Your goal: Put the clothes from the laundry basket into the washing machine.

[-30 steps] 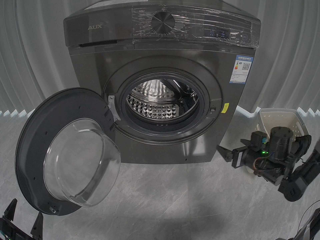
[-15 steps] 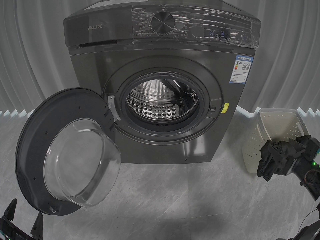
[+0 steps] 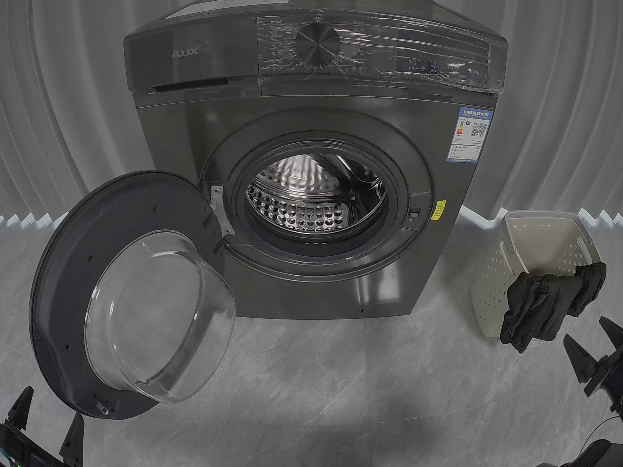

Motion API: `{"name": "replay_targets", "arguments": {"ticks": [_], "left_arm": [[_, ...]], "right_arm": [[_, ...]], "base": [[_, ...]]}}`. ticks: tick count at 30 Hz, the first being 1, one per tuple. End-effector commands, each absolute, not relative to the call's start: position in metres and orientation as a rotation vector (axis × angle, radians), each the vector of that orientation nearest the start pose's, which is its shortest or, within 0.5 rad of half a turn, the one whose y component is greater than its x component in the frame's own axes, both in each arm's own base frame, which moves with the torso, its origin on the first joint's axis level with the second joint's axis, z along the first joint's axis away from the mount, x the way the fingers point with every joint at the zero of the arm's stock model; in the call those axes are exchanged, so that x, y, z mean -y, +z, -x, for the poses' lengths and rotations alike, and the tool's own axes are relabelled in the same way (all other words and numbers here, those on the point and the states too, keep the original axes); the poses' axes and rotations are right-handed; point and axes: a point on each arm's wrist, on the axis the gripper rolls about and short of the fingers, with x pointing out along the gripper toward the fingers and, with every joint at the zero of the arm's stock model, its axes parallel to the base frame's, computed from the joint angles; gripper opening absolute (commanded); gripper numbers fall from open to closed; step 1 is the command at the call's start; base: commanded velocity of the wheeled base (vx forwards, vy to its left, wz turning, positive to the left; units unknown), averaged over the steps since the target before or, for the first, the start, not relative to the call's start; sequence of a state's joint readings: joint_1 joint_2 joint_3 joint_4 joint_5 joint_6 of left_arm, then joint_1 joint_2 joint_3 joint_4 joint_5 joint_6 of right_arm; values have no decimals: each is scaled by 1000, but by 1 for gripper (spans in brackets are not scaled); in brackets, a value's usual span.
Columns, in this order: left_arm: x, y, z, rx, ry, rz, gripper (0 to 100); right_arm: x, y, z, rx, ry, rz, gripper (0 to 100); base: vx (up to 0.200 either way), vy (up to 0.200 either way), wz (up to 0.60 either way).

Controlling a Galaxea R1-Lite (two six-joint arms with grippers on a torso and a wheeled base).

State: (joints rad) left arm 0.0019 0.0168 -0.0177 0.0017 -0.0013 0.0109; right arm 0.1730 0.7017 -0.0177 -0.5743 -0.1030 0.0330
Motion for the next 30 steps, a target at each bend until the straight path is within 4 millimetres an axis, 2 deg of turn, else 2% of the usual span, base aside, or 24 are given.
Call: {"name": "replay_targets", "arguments": {"ticks": [1, 7, 17, 30], "left_arm": [[0, 76, 23, 0, 2, -11, 100], [0, 76, 23, 0, 0, -11, 100], [0, 76, 23, 0, 0, -11, 100], [0, 76, 23, 0, 2, -9, 100]], "right_arm": [[1, 116, -7, 52, 21, -32, 100], [3, 94, 15, 59, 28, -29, 100], [0, 77, 23, 17, 3, 11, 100], [0, 77, 23, 15, 3, 0, 100]], "base": [[0, 0, 0], [0, 0, 0], [0, 0, 0], [0, 0, 0]]}}
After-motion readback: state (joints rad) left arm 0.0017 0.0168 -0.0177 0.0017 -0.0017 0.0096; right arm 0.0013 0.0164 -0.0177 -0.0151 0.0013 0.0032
